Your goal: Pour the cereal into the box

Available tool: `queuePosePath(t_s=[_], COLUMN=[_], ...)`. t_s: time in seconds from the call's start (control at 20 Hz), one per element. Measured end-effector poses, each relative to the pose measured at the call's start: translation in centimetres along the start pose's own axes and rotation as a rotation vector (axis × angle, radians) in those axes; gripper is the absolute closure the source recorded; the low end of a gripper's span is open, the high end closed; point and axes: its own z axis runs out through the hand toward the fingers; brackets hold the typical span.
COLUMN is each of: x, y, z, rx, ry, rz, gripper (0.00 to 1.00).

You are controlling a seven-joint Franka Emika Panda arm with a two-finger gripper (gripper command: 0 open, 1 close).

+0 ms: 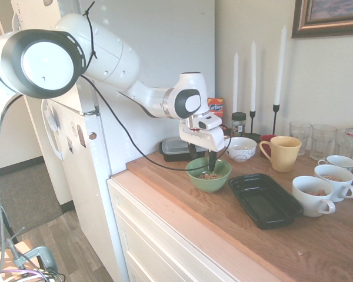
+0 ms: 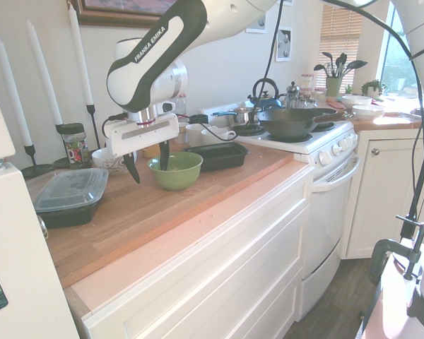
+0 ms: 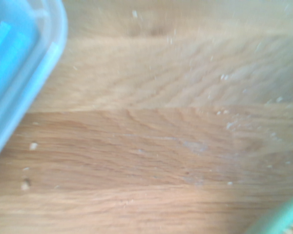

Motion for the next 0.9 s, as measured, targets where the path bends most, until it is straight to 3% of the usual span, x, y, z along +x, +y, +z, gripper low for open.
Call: queuePosePath(t_s=[0.05,0.25,0.9], x=[0.1,0.2,0.8], y=[0.0,0.4,1.3], z=[0.6,1.2,1.8], rx=[-0.004,-0.008,-0.018], ry=[-0.016,-0.067,-0.082], rz=[0.004,0.008,0.025], gripper=[1.00,1.00,1.00])
